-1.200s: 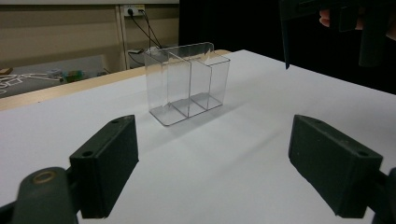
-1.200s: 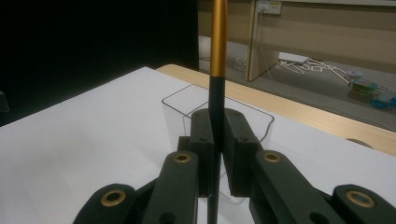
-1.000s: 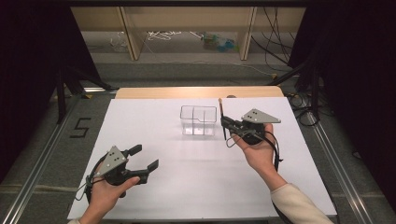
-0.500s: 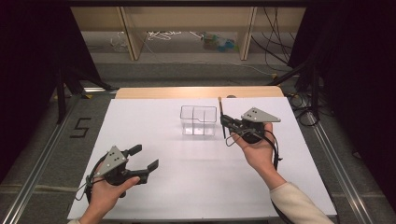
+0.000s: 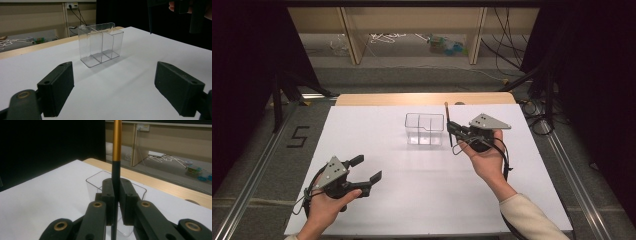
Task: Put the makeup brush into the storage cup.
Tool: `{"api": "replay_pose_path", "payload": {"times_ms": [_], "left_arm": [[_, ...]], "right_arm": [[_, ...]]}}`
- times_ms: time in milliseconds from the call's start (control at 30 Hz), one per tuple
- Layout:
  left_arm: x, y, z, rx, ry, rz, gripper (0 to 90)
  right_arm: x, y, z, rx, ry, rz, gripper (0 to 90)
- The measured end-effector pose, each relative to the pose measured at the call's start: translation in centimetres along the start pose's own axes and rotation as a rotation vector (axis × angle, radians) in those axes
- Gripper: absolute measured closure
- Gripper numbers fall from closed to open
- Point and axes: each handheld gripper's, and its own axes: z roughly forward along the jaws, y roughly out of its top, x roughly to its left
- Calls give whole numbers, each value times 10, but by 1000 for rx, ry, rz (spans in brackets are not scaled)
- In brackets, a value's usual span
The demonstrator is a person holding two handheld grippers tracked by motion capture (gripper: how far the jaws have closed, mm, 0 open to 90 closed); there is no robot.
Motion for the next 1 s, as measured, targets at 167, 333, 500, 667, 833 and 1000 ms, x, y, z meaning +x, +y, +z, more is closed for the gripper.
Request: {"api": "replay_pose_path", "payload": {"times_ms": [167,333,500,667,833,1000], "left_arm": [[0,0,0,0,0,0,155],[0,0,0,0,0,0,155],[0,0,0,0,0,0,155],[0,0,2,-13,-7,3,155],[0,-1,2,-13,-7,3,155],[0,0,0,3,1,1,155]], "right_arm": [[1,1,1,3,5,13,837],[0,1,2,-8,6,1,837],[1,2,3,2,6,15,837],[1,3,5,-9,6,4,837],[2,4,6,-2,8,15,837],[2,6,8,-18,3,1,837]]}}
